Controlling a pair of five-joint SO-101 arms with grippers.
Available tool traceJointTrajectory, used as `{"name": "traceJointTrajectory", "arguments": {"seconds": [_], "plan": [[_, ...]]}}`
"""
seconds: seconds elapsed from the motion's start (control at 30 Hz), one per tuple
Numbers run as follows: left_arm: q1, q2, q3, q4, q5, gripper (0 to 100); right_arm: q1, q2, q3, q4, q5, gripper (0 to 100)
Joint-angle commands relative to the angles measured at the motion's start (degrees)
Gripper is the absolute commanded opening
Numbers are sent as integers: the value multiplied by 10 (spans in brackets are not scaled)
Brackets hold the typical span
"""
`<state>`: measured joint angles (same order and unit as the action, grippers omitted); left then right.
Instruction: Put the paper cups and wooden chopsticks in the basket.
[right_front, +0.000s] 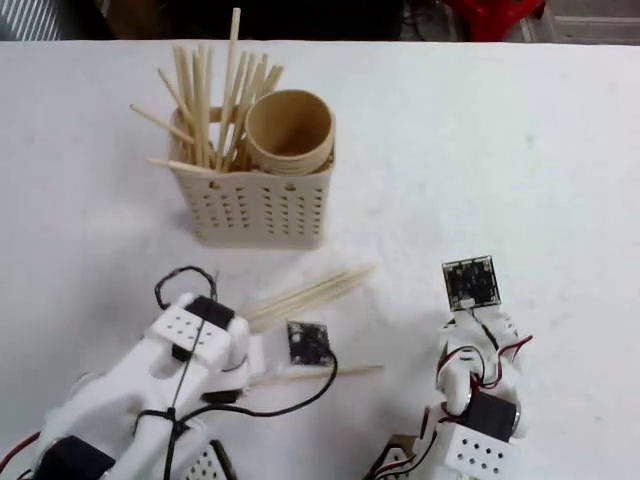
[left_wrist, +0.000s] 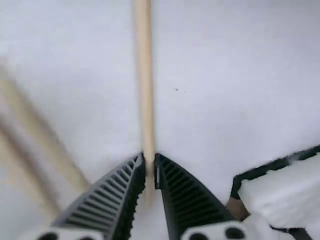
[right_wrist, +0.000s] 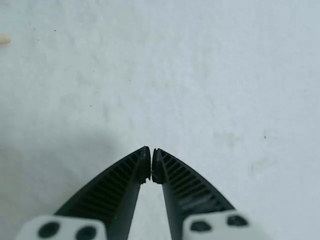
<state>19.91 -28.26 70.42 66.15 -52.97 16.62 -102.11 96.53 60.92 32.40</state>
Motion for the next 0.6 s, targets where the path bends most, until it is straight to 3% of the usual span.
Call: {"name": "traceJointTrajectory", "arguments": {"seconds": [0.0, 0.13, 0.3, 0.43, 0.57], "plan": [[2, 1, -44, -70, 120, 23, 4, -5, 4, 1, 2, 25], [0, -2, -59, -86, 139, 24, 4, -5, 4, 1, 2, 25], [2, -2, -105, -89, 229, 43, 4, -5, 4, 1, 2, 25], [2, 1, -120, -85, 241, 129, 4, -5, 4, 1, 2, 25], [2, -3, -125, -53, 240, 124, 4, -5, 4, 1, 2, 25]]}}
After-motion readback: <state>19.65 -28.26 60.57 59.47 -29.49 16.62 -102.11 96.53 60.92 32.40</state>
